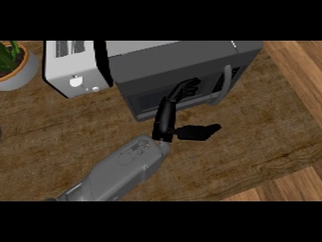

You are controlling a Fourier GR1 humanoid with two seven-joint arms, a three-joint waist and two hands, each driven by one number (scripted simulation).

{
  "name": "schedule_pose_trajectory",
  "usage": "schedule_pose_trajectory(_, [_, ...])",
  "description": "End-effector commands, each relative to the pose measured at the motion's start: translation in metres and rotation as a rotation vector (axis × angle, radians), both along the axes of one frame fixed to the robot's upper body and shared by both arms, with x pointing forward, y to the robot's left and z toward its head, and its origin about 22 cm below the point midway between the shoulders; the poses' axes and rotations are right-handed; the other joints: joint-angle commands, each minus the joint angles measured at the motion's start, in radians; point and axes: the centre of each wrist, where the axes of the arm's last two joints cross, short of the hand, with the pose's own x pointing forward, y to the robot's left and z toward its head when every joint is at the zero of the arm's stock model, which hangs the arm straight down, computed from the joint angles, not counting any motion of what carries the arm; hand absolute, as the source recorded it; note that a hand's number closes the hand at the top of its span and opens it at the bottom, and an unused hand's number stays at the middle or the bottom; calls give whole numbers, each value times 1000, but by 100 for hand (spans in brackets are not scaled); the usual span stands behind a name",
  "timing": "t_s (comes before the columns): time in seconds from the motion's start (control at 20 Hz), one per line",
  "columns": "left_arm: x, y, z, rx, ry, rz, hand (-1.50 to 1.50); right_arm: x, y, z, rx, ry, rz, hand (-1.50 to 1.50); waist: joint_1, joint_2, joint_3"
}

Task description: Pick up the milk, place it into the microwave and close the microwave

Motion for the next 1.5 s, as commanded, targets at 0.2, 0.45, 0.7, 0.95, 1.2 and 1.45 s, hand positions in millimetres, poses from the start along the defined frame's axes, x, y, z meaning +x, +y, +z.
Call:
schedule_pose_trajectory(0.2, [19, -1, 21, -73, -11, 95, -150, 10, -5, 27, -91, -98, -63, 150, 10, 22, 2])
schedule_pose_trajectory(0.45, [23, -4, 26, -85, -13, 111, -150, 14, -6, 36, -107, -114, -72, 150, 0, 26, 3])
schedule_pose_trajectory(0.7, [22, -1, 19, -84, -20, 118, -150, 18, -9, 42, -122, -128, -77, 150, -2, 32, 4])
schedule_pose_trajectory(0.95, [25, -3, 23, -98, -24, 111, -150, 24, -8, 45, -118, -135, -84, 150, 2, 38, 5])
schedule_pose_trajectory(1.2, [20, -4, 19, -104, -36, 94, -150, 36, 10, -12, 192, 32, 69, -150, 21, 52, 12])
schedule_pose_trajectory(1.45, [23, -4, 20, -107, -38, 102, -150, 41, 5, -14, 232, 83, 104, -150, 7, 46, 8])
